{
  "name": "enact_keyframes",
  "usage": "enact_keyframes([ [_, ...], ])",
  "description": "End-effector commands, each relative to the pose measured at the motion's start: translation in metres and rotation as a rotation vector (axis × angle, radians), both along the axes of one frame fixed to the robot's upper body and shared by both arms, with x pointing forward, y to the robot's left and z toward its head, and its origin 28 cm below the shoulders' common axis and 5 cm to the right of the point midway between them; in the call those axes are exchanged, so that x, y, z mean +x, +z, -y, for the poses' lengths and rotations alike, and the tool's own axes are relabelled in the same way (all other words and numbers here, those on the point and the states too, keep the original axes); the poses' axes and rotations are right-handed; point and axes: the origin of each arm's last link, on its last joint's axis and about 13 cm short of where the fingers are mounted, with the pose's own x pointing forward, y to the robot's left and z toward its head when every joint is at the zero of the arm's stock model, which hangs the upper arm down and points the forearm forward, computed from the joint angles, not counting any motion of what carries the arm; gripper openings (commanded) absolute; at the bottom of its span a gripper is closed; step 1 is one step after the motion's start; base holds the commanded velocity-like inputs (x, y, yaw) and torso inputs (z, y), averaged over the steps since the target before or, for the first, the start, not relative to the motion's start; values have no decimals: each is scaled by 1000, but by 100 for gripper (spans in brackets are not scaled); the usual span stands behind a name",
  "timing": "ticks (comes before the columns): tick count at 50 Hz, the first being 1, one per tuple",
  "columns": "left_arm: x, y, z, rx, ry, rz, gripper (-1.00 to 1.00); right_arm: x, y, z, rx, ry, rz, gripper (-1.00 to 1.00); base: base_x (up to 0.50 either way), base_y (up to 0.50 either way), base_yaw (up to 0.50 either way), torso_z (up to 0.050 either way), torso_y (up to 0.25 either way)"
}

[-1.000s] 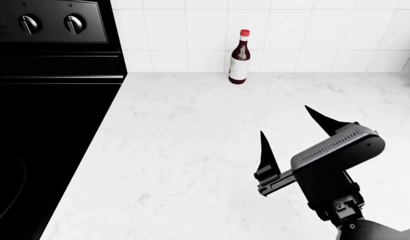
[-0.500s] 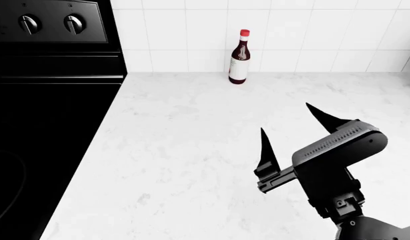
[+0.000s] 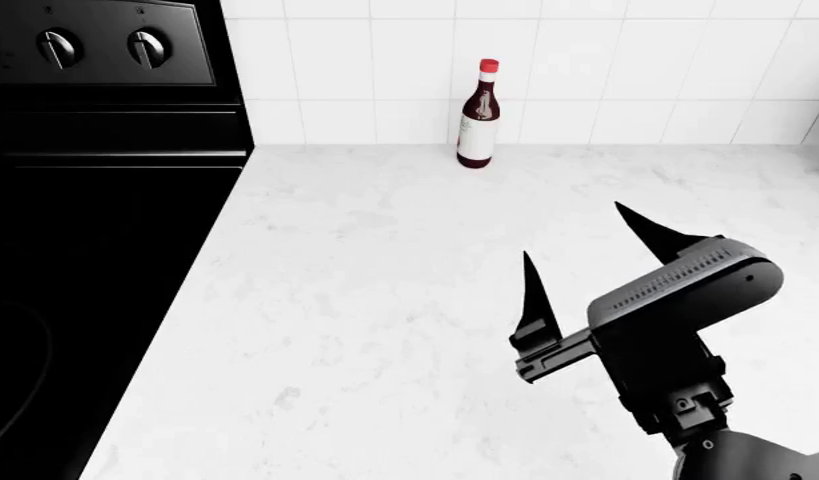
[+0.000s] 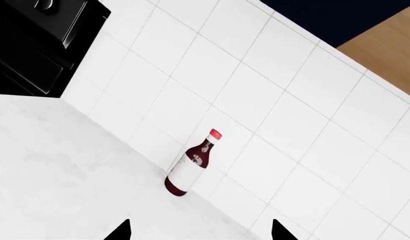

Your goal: A wet mug is on the counter and needs to be dried. Pick it up and place it upside down in the open cabinet.

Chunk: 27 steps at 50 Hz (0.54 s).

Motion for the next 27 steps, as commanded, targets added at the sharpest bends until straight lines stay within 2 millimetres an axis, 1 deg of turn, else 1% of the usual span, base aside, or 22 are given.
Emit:
enact_keyframes([
  [1, -14, -20, -5, 7, -10, 3, 100, 0, 0, -1, 2, 1, 0, 100, 0, 0, 0, 0, 0],
  [12, -26, -40, -10, 12, -11, -5, 100, 1, 2, -2, 2, -2, 3, 100, 0, 0, 0, 0, 0],
  [21, -41, -46, -15, 7, -7, 13, 100, 0, 3, -2, 4, -2, 5, 100, 0, 0, 0, 0, 0],
  [27, -52, -51, -15, 11, -17, 24, 100, 0, 4, -2, 6, -1, 9, 100, 0, 0, 0, 0, 0],
])
